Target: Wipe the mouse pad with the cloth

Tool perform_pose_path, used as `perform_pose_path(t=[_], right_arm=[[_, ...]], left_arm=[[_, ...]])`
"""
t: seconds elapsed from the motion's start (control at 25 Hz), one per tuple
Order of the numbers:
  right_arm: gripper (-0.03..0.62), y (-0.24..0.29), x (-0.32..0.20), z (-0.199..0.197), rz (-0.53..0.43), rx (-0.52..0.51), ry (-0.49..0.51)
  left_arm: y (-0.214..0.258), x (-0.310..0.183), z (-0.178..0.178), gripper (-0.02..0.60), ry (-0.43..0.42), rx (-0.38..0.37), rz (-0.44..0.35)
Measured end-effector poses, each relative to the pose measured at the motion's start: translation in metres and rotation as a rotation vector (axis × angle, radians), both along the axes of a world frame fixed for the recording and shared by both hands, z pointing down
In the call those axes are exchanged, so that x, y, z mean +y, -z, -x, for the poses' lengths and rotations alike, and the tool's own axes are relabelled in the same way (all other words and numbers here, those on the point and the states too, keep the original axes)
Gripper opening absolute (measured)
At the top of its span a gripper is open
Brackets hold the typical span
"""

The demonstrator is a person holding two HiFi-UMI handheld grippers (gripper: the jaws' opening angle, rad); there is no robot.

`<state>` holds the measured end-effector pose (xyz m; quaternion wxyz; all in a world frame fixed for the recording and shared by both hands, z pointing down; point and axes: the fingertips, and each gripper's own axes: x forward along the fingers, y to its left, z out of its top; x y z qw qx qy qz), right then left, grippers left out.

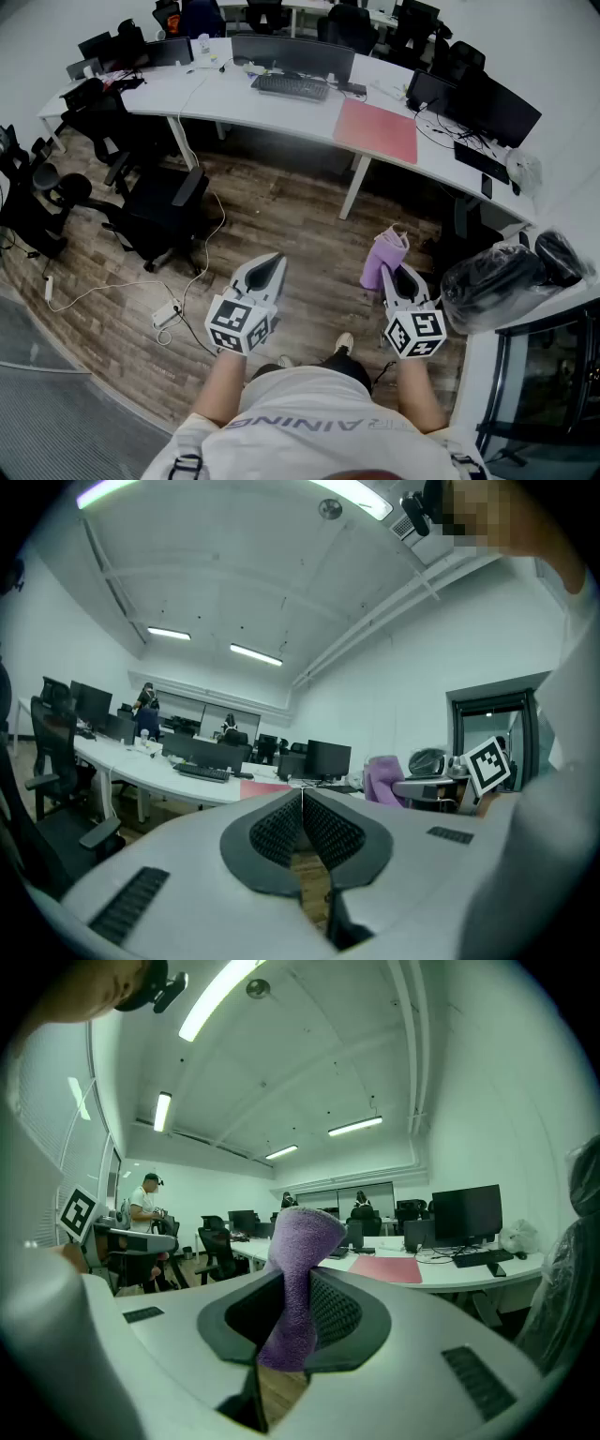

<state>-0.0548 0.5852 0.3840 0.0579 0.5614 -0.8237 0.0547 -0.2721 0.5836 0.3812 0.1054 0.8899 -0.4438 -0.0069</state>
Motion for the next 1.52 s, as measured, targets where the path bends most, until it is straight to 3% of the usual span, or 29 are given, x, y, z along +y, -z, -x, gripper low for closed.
perform_pose_path(t=[1.08,1.28,1.52], right_arm=[[0.100,-0.002,-0.011,-0.016,0.003,-0.059,0.032],[0.100,0.000,-0.031,-0.034,-0.003,-0.073,0.052],[0.100,0.005,-0.068,-0.083,0.002,-0.095,0.073]], left_arm=[[-0.005,-0.011,-0.022,0.032,-0.004,-0.009,0.038],[-0.002,-0.027,-0.043,0.032,-0.001,-0.018,0.035],[0.007,-0.062,-0.091,0.032,0.019,-0.044,0.035]])
